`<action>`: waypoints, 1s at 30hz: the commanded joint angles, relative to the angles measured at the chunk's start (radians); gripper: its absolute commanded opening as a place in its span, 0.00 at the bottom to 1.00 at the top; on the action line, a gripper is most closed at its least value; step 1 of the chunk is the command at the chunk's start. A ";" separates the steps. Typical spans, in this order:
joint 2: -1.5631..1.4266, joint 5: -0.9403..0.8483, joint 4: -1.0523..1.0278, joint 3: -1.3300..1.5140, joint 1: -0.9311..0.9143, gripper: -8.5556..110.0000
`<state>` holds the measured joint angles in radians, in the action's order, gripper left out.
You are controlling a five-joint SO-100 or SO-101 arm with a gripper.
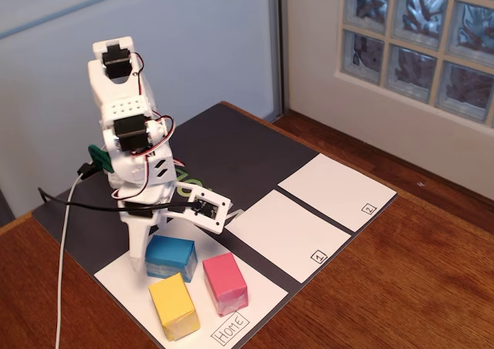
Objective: Move box blue to zone 2
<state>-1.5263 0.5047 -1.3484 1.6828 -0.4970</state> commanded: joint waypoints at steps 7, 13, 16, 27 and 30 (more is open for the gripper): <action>-0.081 0.032 0.040 0.071 0.043 0.47; -0.075 0.032 0.097 0.109 0.035 0.47; -0.063 0.023 0.118 0.123 0.023 0.47; 0.005 0.052 0.233 0.186 0.005 0.47; 0.032 0.060 0.255 0.186 0.005 0.46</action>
<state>-1.4972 0.5584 -1.1106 1.8715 -0.4924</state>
